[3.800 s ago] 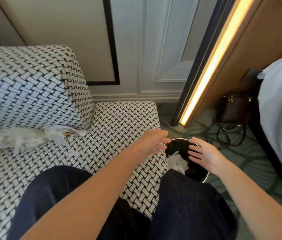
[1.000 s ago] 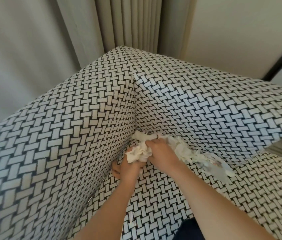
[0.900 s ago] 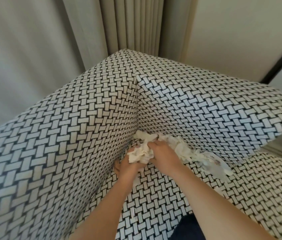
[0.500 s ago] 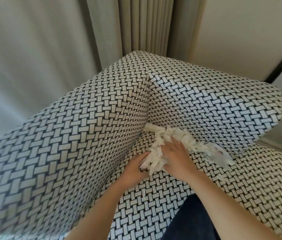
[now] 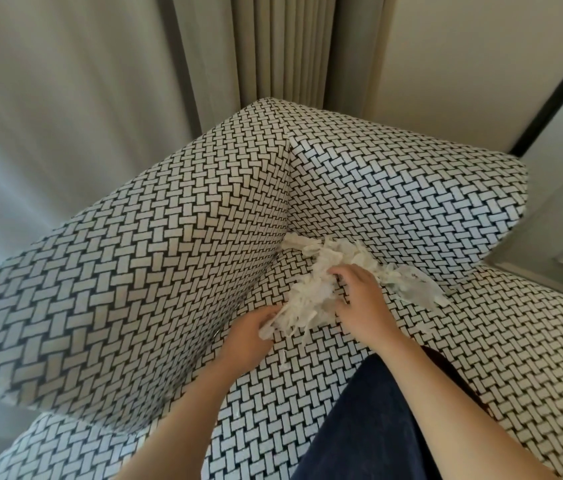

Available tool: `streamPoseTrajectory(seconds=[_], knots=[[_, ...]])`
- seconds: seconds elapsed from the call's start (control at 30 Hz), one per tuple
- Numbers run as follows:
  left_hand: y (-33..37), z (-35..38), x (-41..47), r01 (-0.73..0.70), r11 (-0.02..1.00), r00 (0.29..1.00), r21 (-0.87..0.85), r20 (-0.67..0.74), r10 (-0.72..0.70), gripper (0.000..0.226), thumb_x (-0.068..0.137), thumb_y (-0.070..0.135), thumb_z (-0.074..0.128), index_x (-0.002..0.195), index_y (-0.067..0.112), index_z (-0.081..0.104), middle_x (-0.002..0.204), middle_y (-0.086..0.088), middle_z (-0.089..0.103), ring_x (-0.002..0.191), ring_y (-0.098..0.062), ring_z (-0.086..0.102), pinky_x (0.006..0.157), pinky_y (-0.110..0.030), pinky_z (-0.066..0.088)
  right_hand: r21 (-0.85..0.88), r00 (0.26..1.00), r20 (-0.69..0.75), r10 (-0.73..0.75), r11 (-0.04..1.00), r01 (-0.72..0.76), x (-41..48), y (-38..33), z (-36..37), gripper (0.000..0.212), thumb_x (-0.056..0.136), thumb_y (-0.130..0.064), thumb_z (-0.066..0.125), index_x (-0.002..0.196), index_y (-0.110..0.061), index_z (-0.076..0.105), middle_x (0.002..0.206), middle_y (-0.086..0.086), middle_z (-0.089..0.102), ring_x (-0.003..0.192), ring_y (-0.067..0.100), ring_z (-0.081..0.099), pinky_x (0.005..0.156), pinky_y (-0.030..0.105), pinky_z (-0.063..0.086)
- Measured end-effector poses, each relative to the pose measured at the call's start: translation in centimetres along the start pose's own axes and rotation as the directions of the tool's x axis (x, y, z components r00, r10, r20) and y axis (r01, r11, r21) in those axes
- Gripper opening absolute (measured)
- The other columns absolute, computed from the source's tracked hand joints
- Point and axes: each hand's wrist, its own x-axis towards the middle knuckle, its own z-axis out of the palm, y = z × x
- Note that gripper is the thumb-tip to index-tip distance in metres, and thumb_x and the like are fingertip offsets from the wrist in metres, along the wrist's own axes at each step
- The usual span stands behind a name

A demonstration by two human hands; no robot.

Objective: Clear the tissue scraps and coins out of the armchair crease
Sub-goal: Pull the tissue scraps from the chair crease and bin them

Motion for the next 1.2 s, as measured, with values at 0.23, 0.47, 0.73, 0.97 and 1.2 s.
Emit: streamPoseTrajectory(seconds=[0.23, 0.47, 0.73, 0.97, 1.2], knots=[[-1.1, 0.2, -0.4, -0.046, 0.969, 0.999, 0.244, -0.009, 0.049, 0.048, 0.083, -0.004, 0.059, 0.122, 0.022, 0.063, 0.107, -0.003, 0.063, 0.097, -0.015, 0.056, 0.089, -0.024, 0.045, -0.107, 0.95, 0.308, -0.046, 0.991, 0.082, -0.5, -0.8, 0.4, 0.062, 0.094, -0.027, 0.053, 0.144, -0.049, 0.023, 0.159, -0.005, 0.001, 0.146, 0.022, -0.002, 0.114, 0.044, 0.002], [-1.4, 0.5, -0.1, -0.001, 0.933, 0.999, 0.36, -0.04, 0.016, 0.025, 0.09, 0.007, 0.057, 0.111, 0.016, 0.069, 0.099, -0.003, 0.064, 0.087, -0.015, 0.056, 0.077, -0.02, 0.044, -0.235, 0.901, 0.425, -0.092, 0.95, 0.208, -0.7, -0.5, 1.3, 0.051, 0.095, -0.024, 0.051, 0.144, -0.022, 0.037, 0.152, 0.001, 0.031, 0.14, 0.019, 0.025, 0.117, 0.037, 0.021], [-1.1, -0.9, -0.5, 0.105, 0.986, 0.978, 0.13, -0.191, -0.079, 0.008, 0.09, 0.019, 0.062, 0.094, 0.021, 0.069, 0.076, 0.007, 0.063, 0.062, -0.009, 0.052, 0.054, -0.018, 0.044, 0.126, 0.985, 0.172, 0.014, 0.991, -0.036, -0.4, -1.1, 0.3, 0.022, 0.092, -0.014, 0.058, 0.111, -0.009, 0.067, 0.112, 0.003, 0.068, 0.098, 0.009, 0.062, 0.087, 0.012, 0.044], [1.8, -2.8, -0.5, 0.05, 0.98, 0.956, -0.19, -0.276, -0.103, 0.009, 0.089, 0.017, 0.063, 0.096, 0.021, 0.065, 0.09, 0.01, 0.068, 0.085, -0.001, 0.061, 0.068, -0.012, 0.043, 0.415, 0.984, -0.057, 0.169, 0.9, -0.131, -0.5, -1.6, -0.7, 0.003, 0.082, -0.013, 0.07, 0.084, -0.014, 0.068, 0.079, -0.006, 0.067, 0.073, 0.002, 0.061, 0.068, 0.01, 0.047], [6.4, -4.2, 0.0, -0.08, 0.961, 0.948, -0.266, -0.318, -0.009, 0.013, 0.088, 0.018, 0.063, 0.1, 0.022, 0.064, 0.089, 0.01, 0.07, 0.088, 0.0, 0.063, 0.073, -0.012, 0.045, 0.634, 0.929, -0.123, 0.348, 0.748, -0.196, -0.6, -1.1, -2.1, 0.01, 0.077, -0.005, 0.073, 0.082, -0.008, 0.064, 0.083, 0.005, 0.067, 0.076, 0.013, 0.063, 0.068, 0.014, 0.052]])
